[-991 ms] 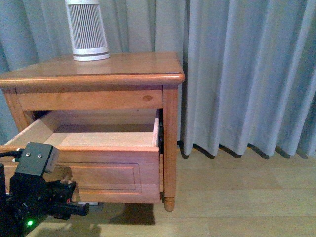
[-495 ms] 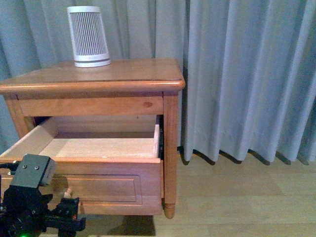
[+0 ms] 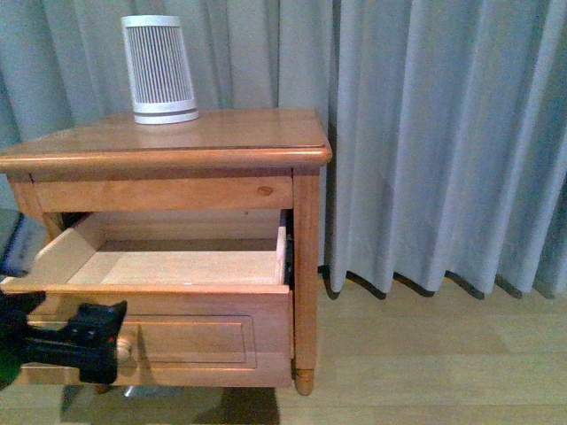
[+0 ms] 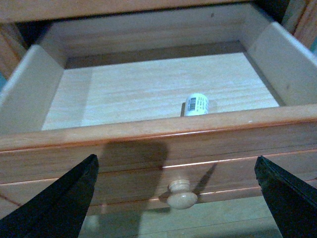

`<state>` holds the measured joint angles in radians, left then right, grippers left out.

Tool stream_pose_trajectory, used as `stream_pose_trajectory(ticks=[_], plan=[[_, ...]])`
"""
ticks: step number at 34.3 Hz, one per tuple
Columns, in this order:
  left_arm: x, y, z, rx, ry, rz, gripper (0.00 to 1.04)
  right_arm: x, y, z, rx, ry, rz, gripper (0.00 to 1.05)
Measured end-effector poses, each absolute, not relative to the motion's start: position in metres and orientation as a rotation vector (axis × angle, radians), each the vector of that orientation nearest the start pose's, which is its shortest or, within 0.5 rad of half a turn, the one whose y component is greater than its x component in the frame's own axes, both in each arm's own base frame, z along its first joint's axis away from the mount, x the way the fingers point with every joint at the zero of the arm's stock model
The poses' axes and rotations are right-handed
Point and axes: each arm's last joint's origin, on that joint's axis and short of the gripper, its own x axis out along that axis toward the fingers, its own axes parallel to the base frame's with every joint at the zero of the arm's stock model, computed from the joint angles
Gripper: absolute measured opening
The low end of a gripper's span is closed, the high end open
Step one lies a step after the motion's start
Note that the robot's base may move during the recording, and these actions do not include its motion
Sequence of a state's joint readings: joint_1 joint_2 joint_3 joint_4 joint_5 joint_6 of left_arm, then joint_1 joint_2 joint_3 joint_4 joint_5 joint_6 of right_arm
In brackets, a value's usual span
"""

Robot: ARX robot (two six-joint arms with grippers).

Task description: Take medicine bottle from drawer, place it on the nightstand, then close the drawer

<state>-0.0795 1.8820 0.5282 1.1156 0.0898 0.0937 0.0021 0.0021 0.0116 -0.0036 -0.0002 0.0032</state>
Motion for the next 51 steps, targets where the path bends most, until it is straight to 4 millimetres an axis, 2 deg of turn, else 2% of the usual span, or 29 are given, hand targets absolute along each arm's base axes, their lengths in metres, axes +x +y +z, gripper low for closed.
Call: stream_pose_trajectory(ticks=[5, 8, 11, 17, 19, 25, 26, 27, 30, 46, 48, 51], plan=[[0.272, -0.021, 0.13, 0.085, 0.212, -0.192, 0.98, 0.097, 0.0, 0.167, 0.003, -0.006, 0.002, 0.98], [0.234, -0.024, 0.152, 0.083, 0.203, -0.227, 0.98, 0.097, 0.0, 0.167, 0.003, -0.006, 0.002, 0.98], [0.205, -0.028, 0.171, 0.084, 0.176, -0.249, 0.98, 0.097, 0.0, 0.167, 0.003, -0.006, 0.002, 0.98], [0.16, -0.032, 0.2, 0.067, 0.092, -0.225, 0.98, 0.097, 0.0, 0.167, 0.003, -0.006, 0.002, 0.98], [0.153, -0.032, 0.208, 0.059, 0.043, -0.226, 0.98, 0.097, 0.0, 0.167, 0.003, -0.006, 0.003, 0.98], [0.152, -0.032, 0.207, 0.059, 0.044, -0.223, 0.98, 0.097, 0.0, 0.167, 0.003, -0.006, 0.002, 0.98], [0.152, -0.032, 0.207, 0.054, 0.036, -0.203, 0.96, 0.097, 0.0, 0.167, 0.003, -0.006, 0.002, 0.98], [0.151, -0.031, 0.206, 0.037, 0.012, -0.11, 0.89, 0.097, 0.0, 0.167, 0.003, -0.006, 0.003, 0.98], [0.148, -0.027, 0.202, 0.023, 0.004, -0.029, 0.78, 0.097, 0.0, 0.167, 0.003, -0.006, 0.002, 0.98], [0.129, -0.009, 0.183, 0.008, 0.004, -0.026, 0.09, 0.097, 0.0, 0.167, 0.003, -0.006, 0.002, 0.98], [0.127, -0.004, 0.181, 0.003, 0.004, -0.024, 0.03, 0.097, 0.0, 0.167, 0.003, -0.006, 0.002, 0.98], [0.124, -0.001, 0.179, 0.003, 0.001, -0.001, 0.03, 0.097, 0.0, 0.167, 0.003, -0.006, 0.003, 0.98]])
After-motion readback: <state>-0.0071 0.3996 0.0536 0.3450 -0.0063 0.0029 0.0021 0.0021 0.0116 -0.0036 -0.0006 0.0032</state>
